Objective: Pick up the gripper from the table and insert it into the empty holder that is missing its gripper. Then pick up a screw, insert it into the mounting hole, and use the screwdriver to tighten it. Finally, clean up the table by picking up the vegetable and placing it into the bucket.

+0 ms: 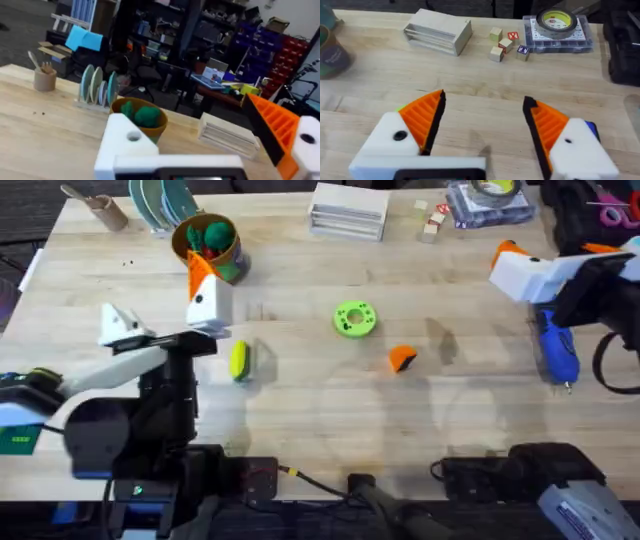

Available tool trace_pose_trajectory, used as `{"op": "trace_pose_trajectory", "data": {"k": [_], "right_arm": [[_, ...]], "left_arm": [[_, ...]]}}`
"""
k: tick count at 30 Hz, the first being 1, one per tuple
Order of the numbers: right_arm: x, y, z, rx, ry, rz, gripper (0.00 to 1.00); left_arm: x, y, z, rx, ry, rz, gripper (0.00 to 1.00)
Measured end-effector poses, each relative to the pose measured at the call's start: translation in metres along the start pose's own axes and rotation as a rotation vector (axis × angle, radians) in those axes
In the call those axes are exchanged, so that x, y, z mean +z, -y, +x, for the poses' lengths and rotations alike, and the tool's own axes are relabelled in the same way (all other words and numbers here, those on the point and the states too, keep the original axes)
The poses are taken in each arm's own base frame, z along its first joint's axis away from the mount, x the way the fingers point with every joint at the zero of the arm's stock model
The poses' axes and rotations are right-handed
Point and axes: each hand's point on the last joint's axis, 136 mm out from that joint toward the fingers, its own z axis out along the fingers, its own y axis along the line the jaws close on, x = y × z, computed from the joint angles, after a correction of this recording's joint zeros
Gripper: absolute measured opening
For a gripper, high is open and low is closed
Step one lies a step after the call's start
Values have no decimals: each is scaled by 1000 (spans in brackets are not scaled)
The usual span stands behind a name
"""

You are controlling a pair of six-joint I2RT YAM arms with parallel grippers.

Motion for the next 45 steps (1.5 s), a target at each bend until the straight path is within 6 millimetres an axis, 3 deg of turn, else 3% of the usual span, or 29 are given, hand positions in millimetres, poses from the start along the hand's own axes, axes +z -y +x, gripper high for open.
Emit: {"op": "trace_pose_trajectory", "data": {"k": [1,2,8,11,12,13,19,27,45], "right_arm": [[0,0,0,0,0,0,992],[0,0,0,0,0,0,992],[0,0,0,0,0,0,991],[0,0,0,0,0,0,991],[0,0,0,0,0,0,991],[0,0,0,0,0,0,991],[0,0,0,0,0,0,991],[0,0,0,0,0,0,992],[0,0,0,0,0,0,991]], "left_arm": [[0,-5,19,-30,-46,-8,993],[0,-6,23,-36,-58,-10,993],[0,-4,21,-61,-53,-4,993],[-1,-5,31,-62,-94,-2,993],[-1,-4,36,-62,-118,2,993],[-4,-3,55,-61,-197,15,993],[-14,3,87,-71,-348,64,993],[-17,22,90,-61,-375,176,993],[-18,25,91,-66,-380,193,993]]}}
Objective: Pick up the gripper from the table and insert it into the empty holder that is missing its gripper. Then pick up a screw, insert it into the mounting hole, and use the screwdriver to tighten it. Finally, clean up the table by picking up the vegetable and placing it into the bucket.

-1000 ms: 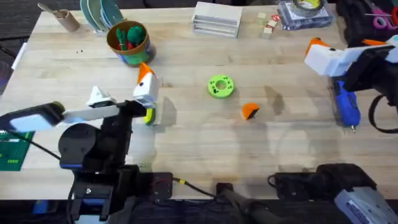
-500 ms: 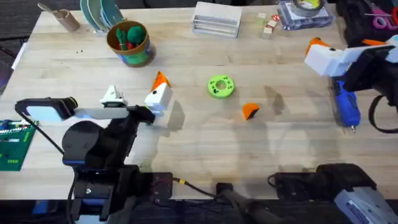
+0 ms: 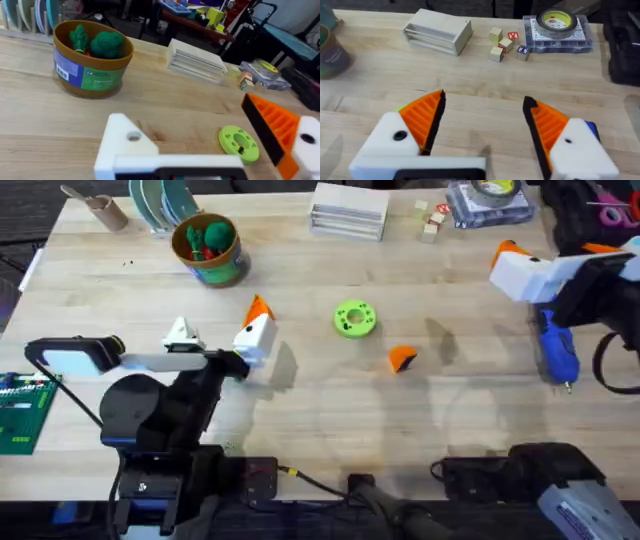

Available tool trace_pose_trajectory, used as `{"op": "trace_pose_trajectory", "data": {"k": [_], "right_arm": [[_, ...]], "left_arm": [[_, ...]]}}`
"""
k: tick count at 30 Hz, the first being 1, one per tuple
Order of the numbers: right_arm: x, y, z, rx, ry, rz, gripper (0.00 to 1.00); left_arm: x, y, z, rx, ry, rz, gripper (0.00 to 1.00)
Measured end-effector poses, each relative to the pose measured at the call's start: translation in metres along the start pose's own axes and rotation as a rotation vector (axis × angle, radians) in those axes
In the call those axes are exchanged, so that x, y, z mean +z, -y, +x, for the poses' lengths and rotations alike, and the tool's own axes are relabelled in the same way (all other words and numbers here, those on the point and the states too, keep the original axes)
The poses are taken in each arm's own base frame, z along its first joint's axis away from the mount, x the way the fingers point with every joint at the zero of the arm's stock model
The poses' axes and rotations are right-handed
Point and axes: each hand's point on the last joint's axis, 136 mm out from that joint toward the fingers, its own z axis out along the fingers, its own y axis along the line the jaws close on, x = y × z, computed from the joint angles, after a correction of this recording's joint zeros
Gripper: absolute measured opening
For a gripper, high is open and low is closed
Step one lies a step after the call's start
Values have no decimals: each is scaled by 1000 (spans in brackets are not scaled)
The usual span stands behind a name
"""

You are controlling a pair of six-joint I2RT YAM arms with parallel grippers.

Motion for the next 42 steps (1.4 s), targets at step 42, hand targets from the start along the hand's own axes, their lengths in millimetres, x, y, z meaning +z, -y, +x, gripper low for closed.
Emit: {"op": "trace_pose_trajectory", "data": {"k": [42], "right_arm": [[0,0,0,0,0,0,992]], "left_arm": [[-48,110,46,216,-202,741,994]]}}
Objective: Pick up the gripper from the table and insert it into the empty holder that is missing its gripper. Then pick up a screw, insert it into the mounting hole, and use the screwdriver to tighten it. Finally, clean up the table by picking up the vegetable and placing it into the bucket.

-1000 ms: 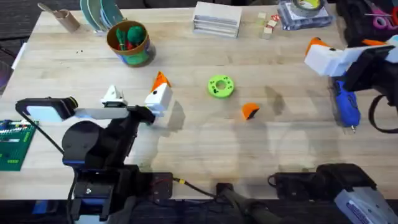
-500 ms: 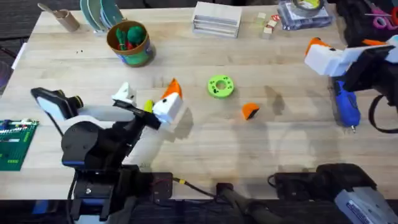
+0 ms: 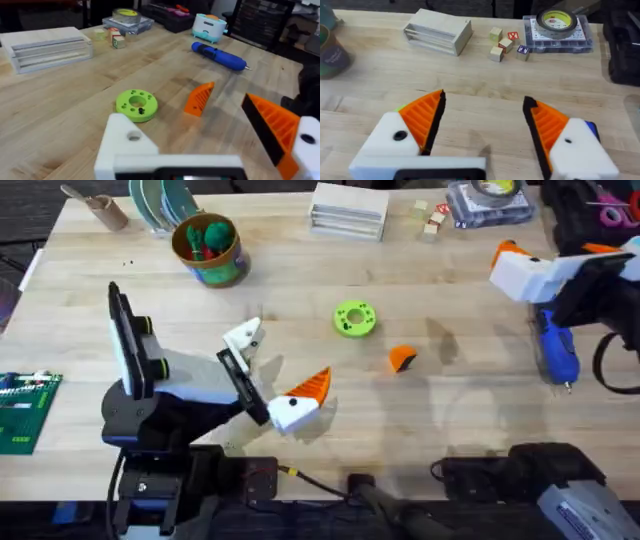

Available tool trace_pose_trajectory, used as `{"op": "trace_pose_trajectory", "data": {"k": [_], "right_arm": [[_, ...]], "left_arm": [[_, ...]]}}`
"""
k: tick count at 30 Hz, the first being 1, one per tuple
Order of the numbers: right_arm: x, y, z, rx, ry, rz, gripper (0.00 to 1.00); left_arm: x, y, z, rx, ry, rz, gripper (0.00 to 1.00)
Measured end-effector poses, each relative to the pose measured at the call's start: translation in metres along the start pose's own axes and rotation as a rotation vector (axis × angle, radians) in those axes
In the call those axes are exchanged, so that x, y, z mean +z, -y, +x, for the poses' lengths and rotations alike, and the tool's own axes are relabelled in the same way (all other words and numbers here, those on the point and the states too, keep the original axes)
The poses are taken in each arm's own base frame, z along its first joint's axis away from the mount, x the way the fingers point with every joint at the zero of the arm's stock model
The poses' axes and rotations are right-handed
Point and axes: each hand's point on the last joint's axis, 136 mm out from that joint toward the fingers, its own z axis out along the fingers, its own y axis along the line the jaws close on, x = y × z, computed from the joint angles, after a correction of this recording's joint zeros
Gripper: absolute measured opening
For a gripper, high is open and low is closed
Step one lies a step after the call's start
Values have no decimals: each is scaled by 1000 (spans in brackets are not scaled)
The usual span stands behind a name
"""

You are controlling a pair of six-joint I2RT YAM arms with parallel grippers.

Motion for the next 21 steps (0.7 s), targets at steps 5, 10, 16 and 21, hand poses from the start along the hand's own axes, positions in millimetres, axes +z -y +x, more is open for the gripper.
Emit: {"op": "trace_pose_trajectory", "data": {"k": [5,10,16,21], "right_arm": [[0,0,0,0,0,0,992],[0,0,0,0,0,0,991],[0,0,0,0,0,0,991],[0,0,0,0,0,0,991]], "left_arm": [[0,3,1,8,-2,15,993],[0,3,1,11,-3,16,992],[0,6,1,27,-6,37,993],[-1,18,5,102,-14,104,992]]}}
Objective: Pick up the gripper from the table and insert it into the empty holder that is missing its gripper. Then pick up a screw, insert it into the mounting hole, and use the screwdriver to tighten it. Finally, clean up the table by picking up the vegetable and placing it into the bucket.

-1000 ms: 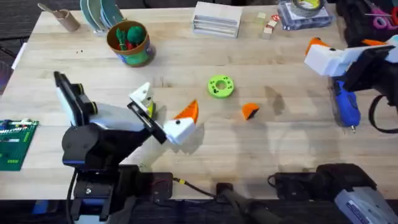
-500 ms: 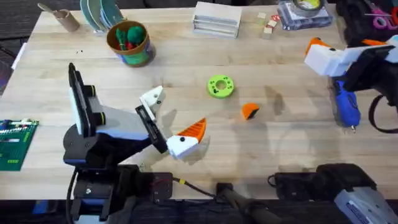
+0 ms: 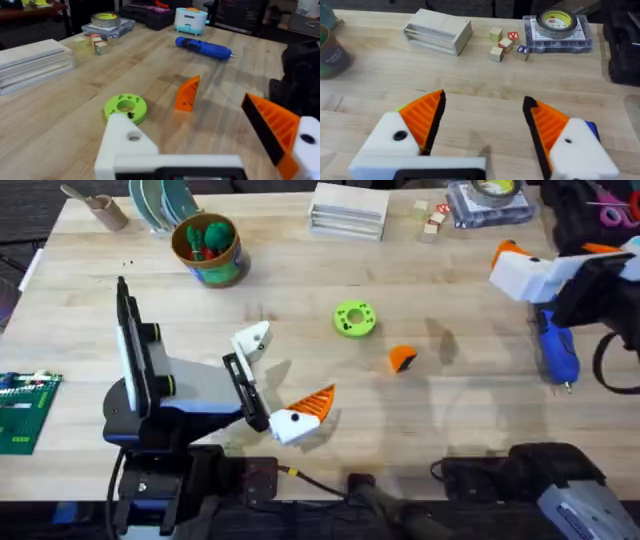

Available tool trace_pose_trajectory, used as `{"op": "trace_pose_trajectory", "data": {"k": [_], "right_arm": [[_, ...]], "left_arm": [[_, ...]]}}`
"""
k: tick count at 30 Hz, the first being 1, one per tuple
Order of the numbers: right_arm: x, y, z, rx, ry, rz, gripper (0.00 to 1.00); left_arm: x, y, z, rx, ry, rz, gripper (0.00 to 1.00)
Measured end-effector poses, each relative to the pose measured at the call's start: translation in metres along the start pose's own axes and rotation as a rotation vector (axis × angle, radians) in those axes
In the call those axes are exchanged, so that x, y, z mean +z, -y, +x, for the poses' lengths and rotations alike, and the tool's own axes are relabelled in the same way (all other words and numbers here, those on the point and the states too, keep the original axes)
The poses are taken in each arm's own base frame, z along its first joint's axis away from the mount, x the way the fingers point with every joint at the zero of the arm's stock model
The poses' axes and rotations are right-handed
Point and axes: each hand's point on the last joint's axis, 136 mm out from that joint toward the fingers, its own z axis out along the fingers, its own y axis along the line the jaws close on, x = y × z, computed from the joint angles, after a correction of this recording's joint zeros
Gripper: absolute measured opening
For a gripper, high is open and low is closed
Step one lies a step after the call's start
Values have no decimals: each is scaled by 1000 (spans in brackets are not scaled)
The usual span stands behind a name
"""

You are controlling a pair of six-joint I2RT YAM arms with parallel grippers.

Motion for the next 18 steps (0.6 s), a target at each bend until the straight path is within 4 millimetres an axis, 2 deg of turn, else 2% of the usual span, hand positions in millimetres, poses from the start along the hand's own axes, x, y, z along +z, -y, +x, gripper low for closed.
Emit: {"op": "trace_pose_trajectory", "data": {"k": [11,12,18], "right_arm": [[0,-4,2,14,-7,-23,991],[0,-13,9,46,-41,-75,992],[-1,-28,37,106,-225,-129,994]], "left_arm": [[0,3,0,25,-1,15,993],[0,3,0,25,-1,15,993],[0,3,0,25,-1,15,993]]}}
